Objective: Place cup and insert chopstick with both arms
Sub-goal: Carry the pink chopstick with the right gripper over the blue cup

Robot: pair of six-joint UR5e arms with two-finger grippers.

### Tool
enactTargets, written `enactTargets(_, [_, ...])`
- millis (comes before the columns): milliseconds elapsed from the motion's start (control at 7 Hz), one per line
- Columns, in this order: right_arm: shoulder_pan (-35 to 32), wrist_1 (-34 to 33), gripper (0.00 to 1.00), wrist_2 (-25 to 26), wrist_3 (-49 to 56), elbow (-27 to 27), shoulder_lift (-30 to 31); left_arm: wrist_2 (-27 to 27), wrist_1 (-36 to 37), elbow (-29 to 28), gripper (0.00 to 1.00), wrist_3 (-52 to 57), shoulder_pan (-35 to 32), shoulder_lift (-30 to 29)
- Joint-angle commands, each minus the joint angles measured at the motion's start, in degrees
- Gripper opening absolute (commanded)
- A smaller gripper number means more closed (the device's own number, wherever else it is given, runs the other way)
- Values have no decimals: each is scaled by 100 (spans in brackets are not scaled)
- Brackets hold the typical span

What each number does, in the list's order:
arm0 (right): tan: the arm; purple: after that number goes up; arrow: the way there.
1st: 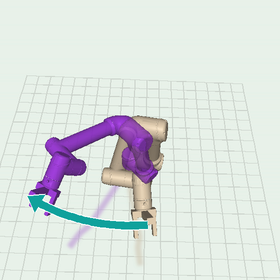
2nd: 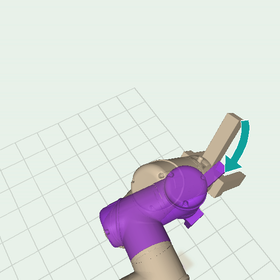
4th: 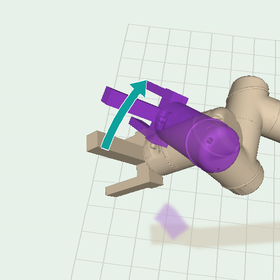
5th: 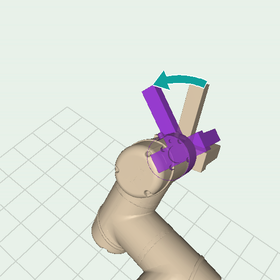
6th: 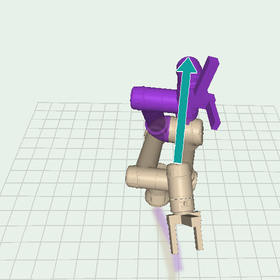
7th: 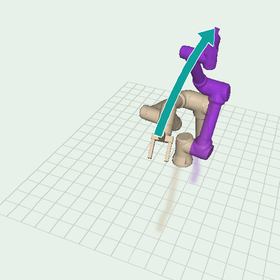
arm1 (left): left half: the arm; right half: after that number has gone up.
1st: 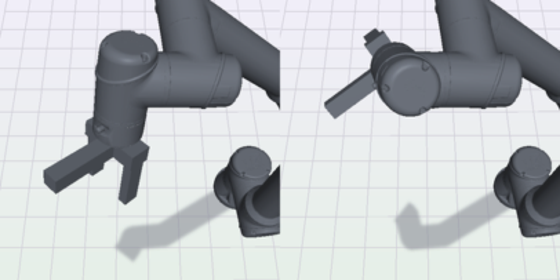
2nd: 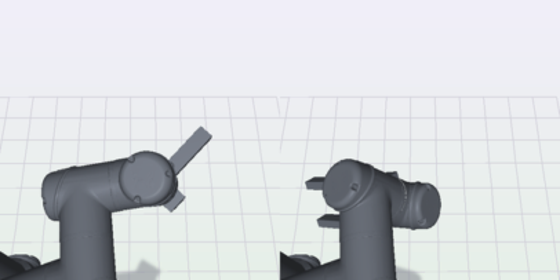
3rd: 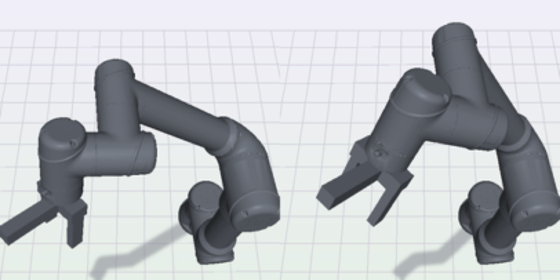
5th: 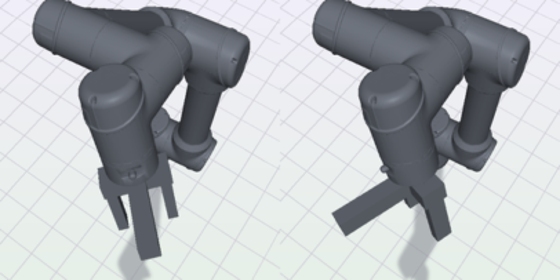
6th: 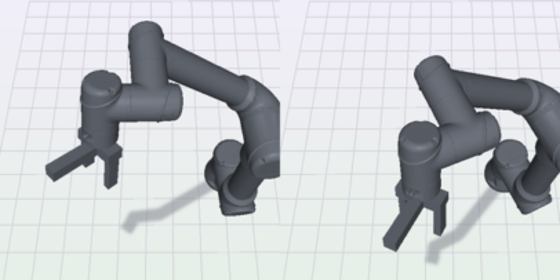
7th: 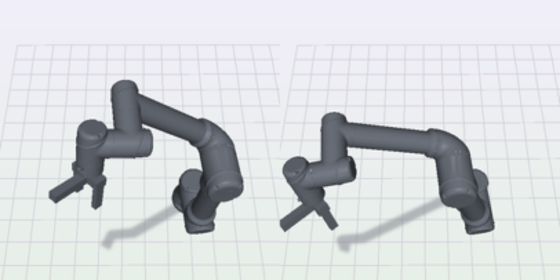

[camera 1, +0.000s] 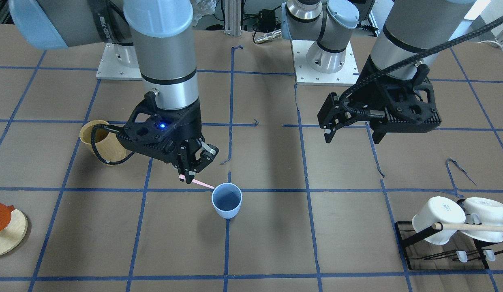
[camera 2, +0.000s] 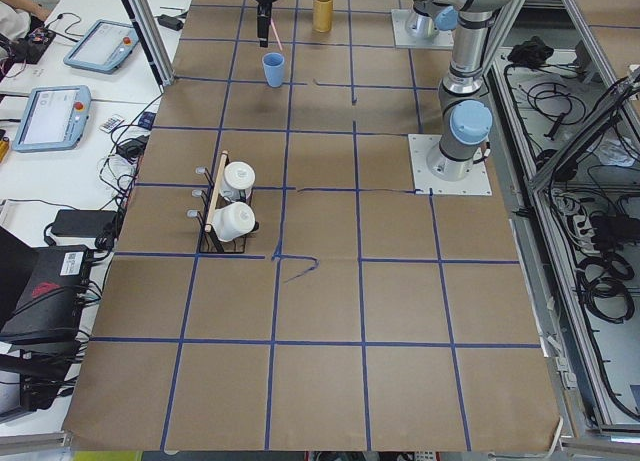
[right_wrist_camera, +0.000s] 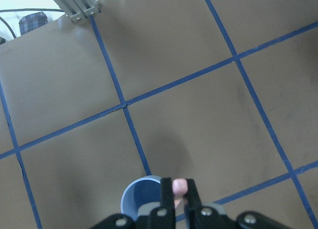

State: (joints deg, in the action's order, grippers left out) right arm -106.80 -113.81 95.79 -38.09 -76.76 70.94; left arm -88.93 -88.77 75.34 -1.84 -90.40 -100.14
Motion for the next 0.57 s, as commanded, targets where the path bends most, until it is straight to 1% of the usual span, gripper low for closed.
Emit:
enactTargets(0, [-157, -1, 0, 107, -224, 372, -274, -2, 9, 261, 100, 43, 49, 196])
enactTargets(286, [-210, -1, 0, 80, -392, 346, -317, 16, 0, 297, 100, 43, 49, 241])
enactTargets(429, [-245, -27, 7, 89, -392, 276, -326, 7, -35, 314, 100, 43, 40, 276])
